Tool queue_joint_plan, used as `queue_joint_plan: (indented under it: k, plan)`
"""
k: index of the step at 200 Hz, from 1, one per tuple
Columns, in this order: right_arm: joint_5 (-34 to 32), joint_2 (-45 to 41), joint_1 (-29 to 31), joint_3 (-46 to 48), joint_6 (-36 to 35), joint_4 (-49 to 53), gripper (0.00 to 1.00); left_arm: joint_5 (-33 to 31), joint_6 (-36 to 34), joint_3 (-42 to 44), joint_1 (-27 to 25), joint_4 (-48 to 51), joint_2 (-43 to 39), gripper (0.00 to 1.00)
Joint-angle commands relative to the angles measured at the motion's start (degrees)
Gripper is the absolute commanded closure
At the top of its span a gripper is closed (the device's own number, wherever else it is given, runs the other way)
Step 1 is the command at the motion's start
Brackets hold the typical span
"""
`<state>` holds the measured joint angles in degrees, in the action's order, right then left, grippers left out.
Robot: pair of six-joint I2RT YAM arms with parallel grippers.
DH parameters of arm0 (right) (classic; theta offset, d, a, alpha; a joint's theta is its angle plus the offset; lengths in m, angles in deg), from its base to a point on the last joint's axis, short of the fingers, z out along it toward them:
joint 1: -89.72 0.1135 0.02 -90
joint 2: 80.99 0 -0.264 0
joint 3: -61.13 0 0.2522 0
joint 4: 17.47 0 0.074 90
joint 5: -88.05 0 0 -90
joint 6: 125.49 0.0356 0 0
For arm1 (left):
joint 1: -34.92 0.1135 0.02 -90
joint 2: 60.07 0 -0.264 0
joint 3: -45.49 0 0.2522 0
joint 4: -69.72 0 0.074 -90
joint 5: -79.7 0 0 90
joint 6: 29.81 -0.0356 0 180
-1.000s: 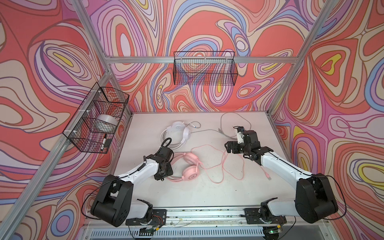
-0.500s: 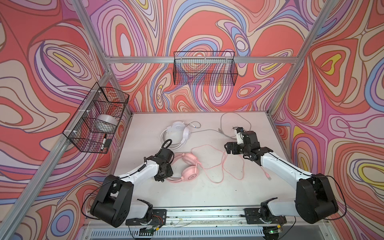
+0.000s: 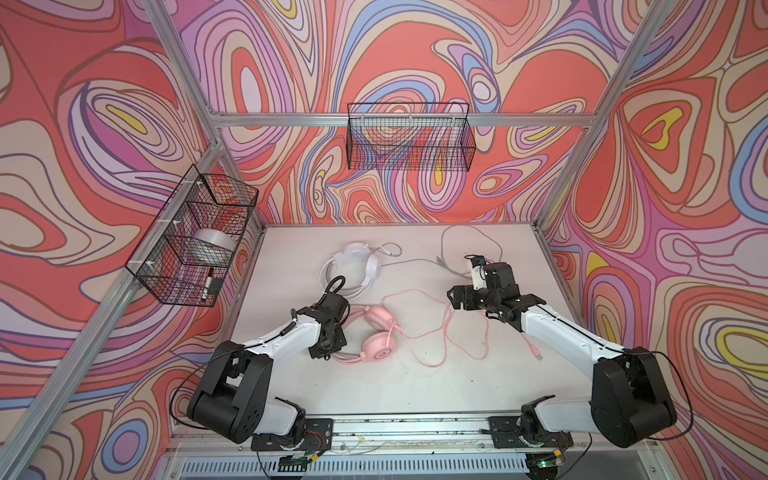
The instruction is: Wrap the headphones
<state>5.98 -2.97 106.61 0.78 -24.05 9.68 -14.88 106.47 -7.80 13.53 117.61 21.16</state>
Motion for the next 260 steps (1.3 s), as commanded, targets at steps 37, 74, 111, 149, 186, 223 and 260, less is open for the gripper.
queue_joint_plan:
  k: [37, 74, 111, 149, 186, 223, 260]
  plan:
    - [7.23, -0.86, 0.43, -2.63, -1.16, 4.25, 0.04, 0.45, 1.18, -0.02, -0.15, 3.36, 0.72, 0.93]
    - [8.78, -0.51, 0.80, -2.28, -0.73, 5.23, 0.05, 0.44, 0.84, -0.18, -0.10, 3.36, 1.37, 1.00]
    - [8.66, -0.18, 1.22, -2.12, -1.02, 5.82, 0.05, 0.62, -0.87, -0.85, -0.15, 3.44, 1.12, 1.00]
    - [7.85, 0.49, 1.75, -2.28, -1.16, 5.86, 0.05, 1.71, -1.72, -1.65, -0.15, 3.52, 2.54, 1.00]
    - [8.07, 1.47, 2.26, -2.39, -1.75, 6.44, 0.05, 2.12, -1.98, -2.63, -0.10, 4.42, 2.80, 1.00]
    - [10.12, 2.00, 2.79, -2.63, -2.98, 8.20, 0.05, 4.48, -3.66, -5.62, -0.15, 7.09, 1.10, 1.00]
    - [16.14, 1.59, 3.70, -1.56, -4.26, 8.69, 0.05, 7.04, -5.67, -10.47, -0.14, 11.56, 0.43, 1.00]
